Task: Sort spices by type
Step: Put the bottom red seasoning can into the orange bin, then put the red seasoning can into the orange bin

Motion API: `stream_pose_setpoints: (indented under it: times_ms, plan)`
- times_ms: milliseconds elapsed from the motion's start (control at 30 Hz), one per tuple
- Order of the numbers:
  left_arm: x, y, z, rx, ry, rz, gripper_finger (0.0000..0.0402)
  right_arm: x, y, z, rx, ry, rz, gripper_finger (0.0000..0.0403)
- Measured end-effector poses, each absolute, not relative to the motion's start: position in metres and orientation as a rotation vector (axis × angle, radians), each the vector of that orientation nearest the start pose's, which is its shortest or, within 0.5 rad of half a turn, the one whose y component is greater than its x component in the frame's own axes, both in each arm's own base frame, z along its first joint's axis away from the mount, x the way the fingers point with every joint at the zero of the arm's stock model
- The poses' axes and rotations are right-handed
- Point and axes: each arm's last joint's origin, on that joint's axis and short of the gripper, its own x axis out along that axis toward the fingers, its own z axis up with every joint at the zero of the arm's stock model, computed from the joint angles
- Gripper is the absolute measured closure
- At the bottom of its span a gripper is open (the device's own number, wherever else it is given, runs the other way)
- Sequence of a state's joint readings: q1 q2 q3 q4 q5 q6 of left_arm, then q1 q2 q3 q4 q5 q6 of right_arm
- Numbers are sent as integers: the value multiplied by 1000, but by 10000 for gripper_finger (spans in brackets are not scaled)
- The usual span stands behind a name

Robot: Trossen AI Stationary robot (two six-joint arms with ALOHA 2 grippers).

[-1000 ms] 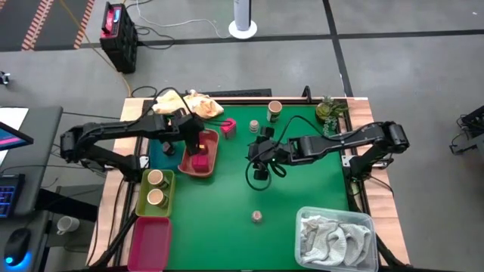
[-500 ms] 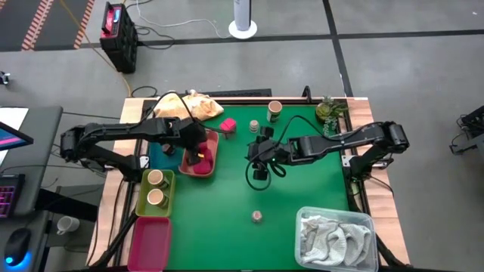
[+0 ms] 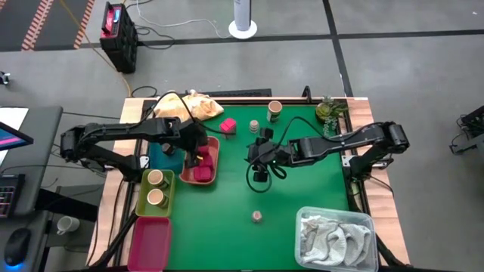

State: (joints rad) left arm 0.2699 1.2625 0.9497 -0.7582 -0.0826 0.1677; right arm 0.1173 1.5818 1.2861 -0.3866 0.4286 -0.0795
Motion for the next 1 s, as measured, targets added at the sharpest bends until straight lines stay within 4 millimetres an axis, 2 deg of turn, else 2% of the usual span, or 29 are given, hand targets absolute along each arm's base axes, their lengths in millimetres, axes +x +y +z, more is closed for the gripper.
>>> stream_pose_setpoints:
  times_ms: [233,400,733,833,1000]
  plan:
    - [230,66,253,185,1094,149,181,348,29,296,-259,654,-273,168]
    - [230,66,252,205,1099,136,176,348,29,296,-261,648,-272,168]
    - [247,71,232,160,1168,130,106,349,29,296,-263,644,-272,168]
    - [250,72,238,159,1153,146,104,348,29,296,-263,646,-272,168]
    - [260,76,265,146,1042,207,108,346,29,293,-265,687,-272,168]
